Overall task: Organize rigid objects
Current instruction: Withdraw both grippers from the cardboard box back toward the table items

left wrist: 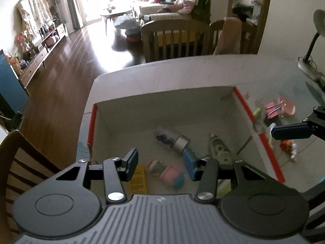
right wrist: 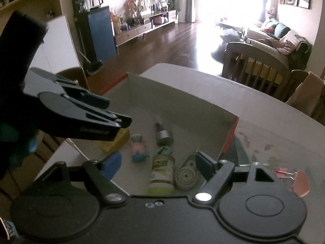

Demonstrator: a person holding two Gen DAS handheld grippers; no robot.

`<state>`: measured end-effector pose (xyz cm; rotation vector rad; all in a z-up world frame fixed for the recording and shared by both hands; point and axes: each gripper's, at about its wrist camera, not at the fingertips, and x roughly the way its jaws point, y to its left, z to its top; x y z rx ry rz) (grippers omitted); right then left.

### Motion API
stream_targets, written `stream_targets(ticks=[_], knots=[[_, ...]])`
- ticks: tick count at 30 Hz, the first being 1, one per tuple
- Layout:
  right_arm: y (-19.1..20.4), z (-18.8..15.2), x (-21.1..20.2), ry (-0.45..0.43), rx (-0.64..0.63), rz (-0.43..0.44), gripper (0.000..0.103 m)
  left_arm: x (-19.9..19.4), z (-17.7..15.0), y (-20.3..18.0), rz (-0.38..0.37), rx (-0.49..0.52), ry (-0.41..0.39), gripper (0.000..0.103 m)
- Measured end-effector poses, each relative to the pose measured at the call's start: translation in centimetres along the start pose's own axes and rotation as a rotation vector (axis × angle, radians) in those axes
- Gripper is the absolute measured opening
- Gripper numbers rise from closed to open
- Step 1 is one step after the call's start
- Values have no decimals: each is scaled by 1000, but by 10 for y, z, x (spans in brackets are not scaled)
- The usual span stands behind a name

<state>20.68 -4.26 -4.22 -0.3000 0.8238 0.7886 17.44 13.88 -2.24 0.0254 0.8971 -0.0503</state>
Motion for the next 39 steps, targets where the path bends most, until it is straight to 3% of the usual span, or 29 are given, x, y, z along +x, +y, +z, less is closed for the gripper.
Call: stream_targets(ticks=[14, 17, 28, 31, 39], knots=[[-7, -18, -56, -75, 56, 28, 87, -56, -12, -24, -49, -58, -118, 48], [-11, -24, -68, -93, 66, 29, 88, -65, -16, -29, -63, -80, -143, 63], [-44, -57, -115, -188, 117, 25, 101, -80, -22, -74, -68, -65, -194, 63], [-59, -69, -124, -202, 142, 30, 103, -81, -23, -88, -82, -64, -205, 76], [-96, -101, -137, -211, 185, 4, 103, -72, -26, -126, -129, -65, -230, 84]])
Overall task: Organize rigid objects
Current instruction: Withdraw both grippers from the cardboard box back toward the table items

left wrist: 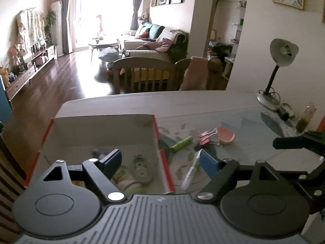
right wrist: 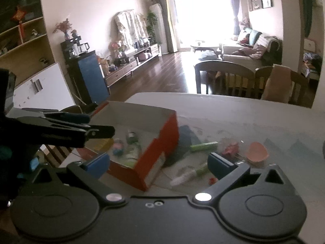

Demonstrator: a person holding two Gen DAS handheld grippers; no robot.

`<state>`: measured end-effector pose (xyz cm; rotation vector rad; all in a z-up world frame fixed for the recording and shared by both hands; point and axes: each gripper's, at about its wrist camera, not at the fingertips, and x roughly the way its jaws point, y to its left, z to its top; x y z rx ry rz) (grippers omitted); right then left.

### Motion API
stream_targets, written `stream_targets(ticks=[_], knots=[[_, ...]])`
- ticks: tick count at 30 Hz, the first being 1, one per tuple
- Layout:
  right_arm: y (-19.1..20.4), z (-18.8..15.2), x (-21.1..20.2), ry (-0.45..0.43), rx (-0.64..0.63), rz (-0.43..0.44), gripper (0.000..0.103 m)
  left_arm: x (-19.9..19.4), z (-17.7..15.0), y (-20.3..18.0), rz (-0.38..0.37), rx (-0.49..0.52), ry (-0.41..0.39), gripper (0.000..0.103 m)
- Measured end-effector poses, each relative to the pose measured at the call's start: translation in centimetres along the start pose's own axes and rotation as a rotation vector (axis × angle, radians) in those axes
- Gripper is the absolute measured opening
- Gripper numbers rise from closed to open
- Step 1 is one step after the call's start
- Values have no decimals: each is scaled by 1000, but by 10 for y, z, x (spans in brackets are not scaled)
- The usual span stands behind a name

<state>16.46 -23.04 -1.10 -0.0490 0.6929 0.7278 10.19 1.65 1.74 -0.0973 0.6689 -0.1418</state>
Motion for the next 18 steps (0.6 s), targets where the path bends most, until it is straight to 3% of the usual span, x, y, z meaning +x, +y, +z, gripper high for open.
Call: stream_targets(ticks=[4, 9, 18], knots=[[-23, -11, -1, 24, 12, -25, 103, 12, -5, -15, -16, -6, 5, 85], [-47, -26, 4, 73, -4, -48, 102, 30, -11, -37, -36, -15, 12, 102], [-81, -46, 22, 138, -82, -36, 99, 74, -17, -84, -66, 19, 77, 102]])
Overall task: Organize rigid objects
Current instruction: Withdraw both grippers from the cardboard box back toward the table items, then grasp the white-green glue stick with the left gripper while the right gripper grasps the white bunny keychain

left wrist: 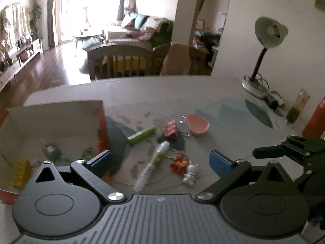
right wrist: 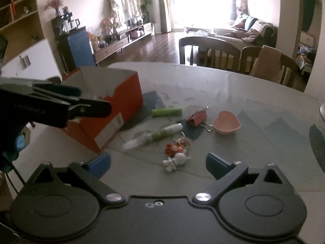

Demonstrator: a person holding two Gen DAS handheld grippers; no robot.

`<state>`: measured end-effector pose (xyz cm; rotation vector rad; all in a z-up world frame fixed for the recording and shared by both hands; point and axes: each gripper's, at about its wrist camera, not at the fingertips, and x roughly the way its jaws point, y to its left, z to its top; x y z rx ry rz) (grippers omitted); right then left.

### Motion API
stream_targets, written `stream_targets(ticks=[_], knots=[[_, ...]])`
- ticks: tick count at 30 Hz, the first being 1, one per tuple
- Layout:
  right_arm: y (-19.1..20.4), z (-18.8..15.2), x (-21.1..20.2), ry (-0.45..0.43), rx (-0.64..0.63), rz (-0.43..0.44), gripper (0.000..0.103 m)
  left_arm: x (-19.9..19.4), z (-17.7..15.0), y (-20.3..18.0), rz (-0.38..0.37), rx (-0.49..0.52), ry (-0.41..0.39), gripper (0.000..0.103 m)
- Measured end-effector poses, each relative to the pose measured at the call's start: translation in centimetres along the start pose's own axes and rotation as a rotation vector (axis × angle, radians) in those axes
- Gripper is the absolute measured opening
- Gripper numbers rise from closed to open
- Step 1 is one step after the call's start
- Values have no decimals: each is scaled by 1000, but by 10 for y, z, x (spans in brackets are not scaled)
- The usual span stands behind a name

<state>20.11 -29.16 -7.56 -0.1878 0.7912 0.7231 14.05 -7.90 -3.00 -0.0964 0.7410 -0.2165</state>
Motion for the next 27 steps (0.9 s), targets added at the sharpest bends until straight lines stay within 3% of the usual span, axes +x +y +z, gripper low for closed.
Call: stream_targets(ticks=[11, 27], knots=[[-24, -11, 35, 72, -95, 51, 91, 71, -3, -27, 32, 46, 98, 102], [-33, -12, 90, 130, -181, 80, 76, 134, -13, -15, 84, 96, 199, 101]])
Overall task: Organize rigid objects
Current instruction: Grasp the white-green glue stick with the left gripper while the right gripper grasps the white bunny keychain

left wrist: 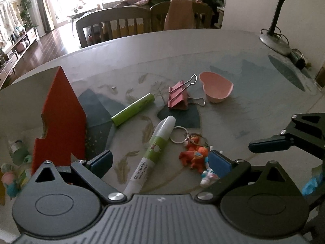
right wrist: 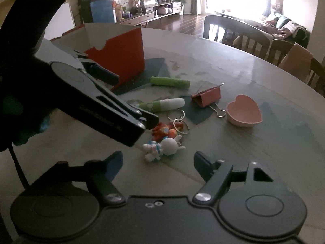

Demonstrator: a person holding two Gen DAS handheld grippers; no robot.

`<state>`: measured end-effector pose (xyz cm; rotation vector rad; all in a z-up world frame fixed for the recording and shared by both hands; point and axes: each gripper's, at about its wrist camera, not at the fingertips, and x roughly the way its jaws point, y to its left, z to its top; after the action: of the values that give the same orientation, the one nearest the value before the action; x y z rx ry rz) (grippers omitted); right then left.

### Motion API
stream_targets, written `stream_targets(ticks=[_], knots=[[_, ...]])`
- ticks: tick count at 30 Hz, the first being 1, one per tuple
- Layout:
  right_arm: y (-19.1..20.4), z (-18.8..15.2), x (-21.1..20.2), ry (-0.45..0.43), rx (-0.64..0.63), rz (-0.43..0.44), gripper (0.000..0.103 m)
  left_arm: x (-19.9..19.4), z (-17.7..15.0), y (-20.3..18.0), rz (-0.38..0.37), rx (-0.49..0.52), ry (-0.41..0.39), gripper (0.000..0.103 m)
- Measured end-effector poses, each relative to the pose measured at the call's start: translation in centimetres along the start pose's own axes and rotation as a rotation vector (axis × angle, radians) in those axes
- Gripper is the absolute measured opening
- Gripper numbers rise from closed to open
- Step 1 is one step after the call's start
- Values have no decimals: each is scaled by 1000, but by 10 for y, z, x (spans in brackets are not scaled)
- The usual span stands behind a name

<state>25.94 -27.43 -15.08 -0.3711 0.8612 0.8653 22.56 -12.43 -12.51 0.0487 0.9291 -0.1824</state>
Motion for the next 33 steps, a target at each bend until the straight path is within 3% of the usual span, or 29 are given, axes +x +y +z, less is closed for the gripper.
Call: stream_targets(ticks=[5, 11, 21, 26, 28, 29, 33], knots=[[-3, 3, 10, 11, 1, 5, 74, 11, 2, 5, -9, -7, 30, 76], [-5, 5, 22, 26, -10, 12, 66, 24, 1, 16, -17, -26, 63, 63], [-4, 9, 38, 48, -27, -3, 61, 35, -1, 17, -19, -41, 80, 55], [-4, 9, 42, 54, -14, -14, 60, 32, -2, 16, -24, -43, 72, 32], [-3, 8, 42, 53, -16, -19, 59, 32, -3, 16, -24, -41, 70, 30], [-3, 8, 42, 53, -13, -19, 59, 31, -4, 15, -24, -40, 68, 22], [-4, 6, 37, 54, 0, -21, 59, 30, -5, 15, -30, -48, 71, 17]])
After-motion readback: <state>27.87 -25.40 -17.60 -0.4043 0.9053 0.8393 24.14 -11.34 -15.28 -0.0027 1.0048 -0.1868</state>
